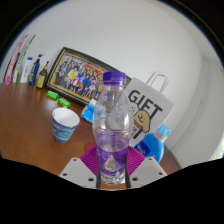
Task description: Pour water
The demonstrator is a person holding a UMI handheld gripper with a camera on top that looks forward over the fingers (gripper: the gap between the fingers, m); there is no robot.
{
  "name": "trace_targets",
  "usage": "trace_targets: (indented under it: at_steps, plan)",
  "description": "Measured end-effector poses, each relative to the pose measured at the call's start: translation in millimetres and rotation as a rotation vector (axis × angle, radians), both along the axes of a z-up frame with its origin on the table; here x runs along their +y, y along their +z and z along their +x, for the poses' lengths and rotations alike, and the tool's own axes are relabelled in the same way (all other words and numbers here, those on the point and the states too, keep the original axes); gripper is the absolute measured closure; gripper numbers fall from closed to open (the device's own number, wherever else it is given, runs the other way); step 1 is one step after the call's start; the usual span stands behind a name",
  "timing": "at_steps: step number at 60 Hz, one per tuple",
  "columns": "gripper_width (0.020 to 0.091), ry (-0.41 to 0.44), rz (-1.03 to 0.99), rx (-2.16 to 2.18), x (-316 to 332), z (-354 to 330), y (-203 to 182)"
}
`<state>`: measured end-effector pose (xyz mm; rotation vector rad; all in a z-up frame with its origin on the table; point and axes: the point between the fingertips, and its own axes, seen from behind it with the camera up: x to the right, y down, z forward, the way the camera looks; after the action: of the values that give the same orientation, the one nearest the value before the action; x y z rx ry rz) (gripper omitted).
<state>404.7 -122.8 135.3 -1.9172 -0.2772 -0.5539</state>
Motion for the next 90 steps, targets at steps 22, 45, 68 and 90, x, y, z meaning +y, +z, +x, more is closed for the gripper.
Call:
trace_targets:
  at_steps: [22,45,68,90]
  plan:
    - [0.0785,0.202,-0.137,-0.96,96.9,20.0,45.7]
    - [0.0785,0.349,-0.152,-1.52,140.1,-7.5,62.1]
    - [0.0781,0.314,-0.071,-0.925,127.5,-14.9,71.1]
    - [0.0783,0.207,0.016,0.199,118.7,-25.8,35.7]
